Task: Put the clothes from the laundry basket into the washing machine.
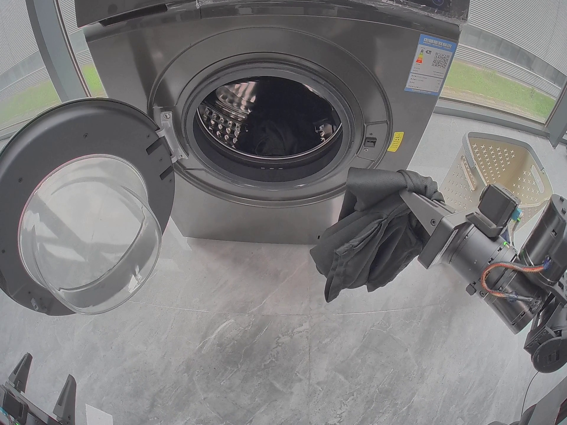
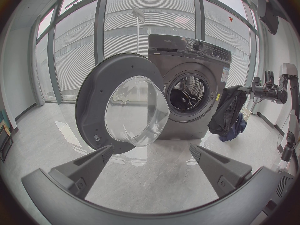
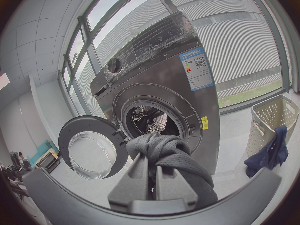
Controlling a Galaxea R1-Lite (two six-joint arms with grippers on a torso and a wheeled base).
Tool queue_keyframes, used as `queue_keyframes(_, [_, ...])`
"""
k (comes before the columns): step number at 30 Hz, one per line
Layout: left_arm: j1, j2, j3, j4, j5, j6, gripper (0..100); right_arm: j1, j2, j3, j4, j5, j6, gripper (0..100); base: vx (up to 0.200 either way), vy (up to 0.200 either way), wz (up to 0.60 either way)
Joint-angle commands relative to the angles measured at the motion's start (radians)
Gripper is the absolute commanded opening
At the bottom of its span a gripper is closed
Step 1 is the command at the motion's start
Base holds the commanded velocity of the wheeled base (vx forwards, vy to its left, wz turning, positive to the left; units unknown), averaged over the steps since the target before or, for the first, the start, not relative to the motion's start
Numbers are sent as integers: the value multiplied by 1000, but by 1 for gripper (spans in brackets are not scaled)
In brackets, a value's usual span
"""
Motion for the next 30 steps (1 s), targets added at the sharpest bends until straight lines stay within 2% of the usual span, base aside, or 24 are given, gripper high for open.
queue_keyframes(1, [0,-8,16,0,0,-1,100,0,2,0,0,0,1,0,0,200,0])
queue_keyframes(10, [0,-8,16,0,0,-1,100,0,1,0,0,0,1,0,0,200,0])
queue_keyframes(24, [0,-10,16,0,1,-1,100,-1,5,8,0,2,1,0,0,0,0])
queue_keyframes(29, [3,-13,18,-4,8,11,100,3,10,8,0,0,3,0,0,0,0])
queue_keyframes(30, [7,-15,18,-3,9,23,100,2,17,3,0,-1,1,0,0,0,0])
